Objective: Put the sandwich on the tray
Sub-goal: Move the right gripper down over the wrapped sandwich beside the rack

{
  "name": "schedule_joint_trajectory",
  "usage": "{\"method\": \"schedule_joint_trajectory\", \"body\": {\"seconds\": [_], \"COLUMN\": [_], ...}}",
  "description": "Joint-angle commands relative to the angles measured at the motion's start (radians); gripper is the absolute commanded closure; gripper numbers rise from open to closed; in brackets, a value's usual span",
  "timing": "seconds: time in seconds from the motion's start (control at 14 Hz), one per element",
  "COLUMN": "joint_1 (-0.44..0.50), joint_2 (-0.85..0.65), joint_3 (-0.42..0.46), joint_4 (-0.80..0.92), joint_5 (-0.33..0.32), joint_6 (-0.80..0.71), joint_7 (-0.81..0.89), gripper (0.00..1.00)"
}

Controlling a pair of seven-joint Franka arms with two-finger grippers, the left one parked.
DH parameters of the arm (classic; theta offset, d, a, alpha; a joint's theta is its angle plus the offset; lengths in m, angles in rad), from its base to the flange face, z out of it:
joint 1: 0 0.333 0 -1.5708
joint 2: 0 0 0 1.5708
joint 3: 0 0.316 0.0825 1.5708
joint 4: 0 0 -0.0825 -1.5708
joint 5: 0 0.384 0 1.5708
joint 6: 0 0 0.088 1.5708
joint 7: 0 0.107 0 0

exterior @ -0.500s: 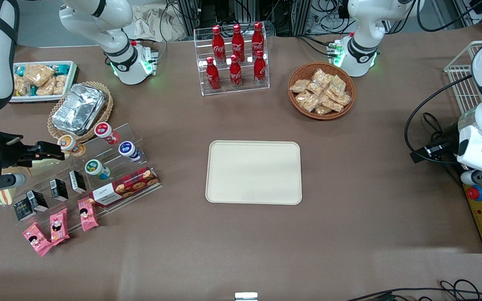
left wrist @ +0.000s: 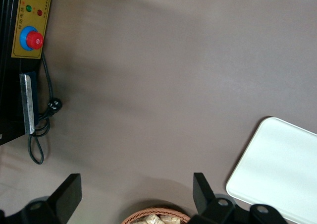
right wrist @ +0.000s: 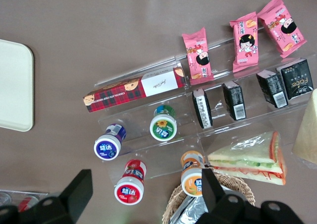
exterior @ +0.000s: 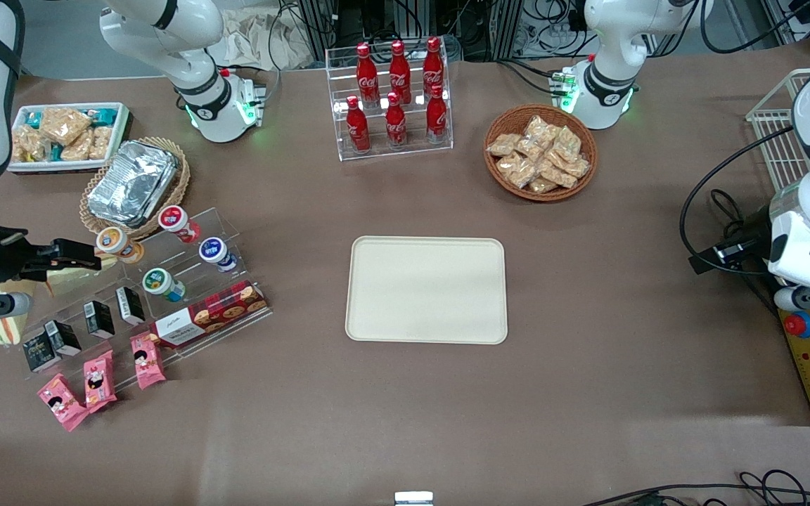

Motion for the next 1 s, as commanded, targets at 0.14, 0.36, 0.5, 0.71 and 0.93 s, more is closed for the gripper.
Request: {"method": "schedule_joint_trajectory", "body": {"seconds": [0.14, 0.36, 0.5, 0.71, 0.93], "joint_1": [-0.025, -0.083, -0.143, -0.236, -0.29], "joint_2": [-0.016, -0.026, -0.022, -0.015, -0.01], "joint_3": [0.002, -0.015, -0.015, -0.013, -0.015], "joint_4": [-0.06, -0.061, -0.072, -0.113, -0.147], "joint_5": [-0.023, -0.092, -0.104, -0.104, -0.104], "joint_6": [0.012, 0.055, 0.081, 0.161, 0.216], "joint_7": [-0.018, -0.17, -0.247, -0.406, -0.492], "gripper": [0.02, 0.02, 0.02, 0.02, 0.02]}}
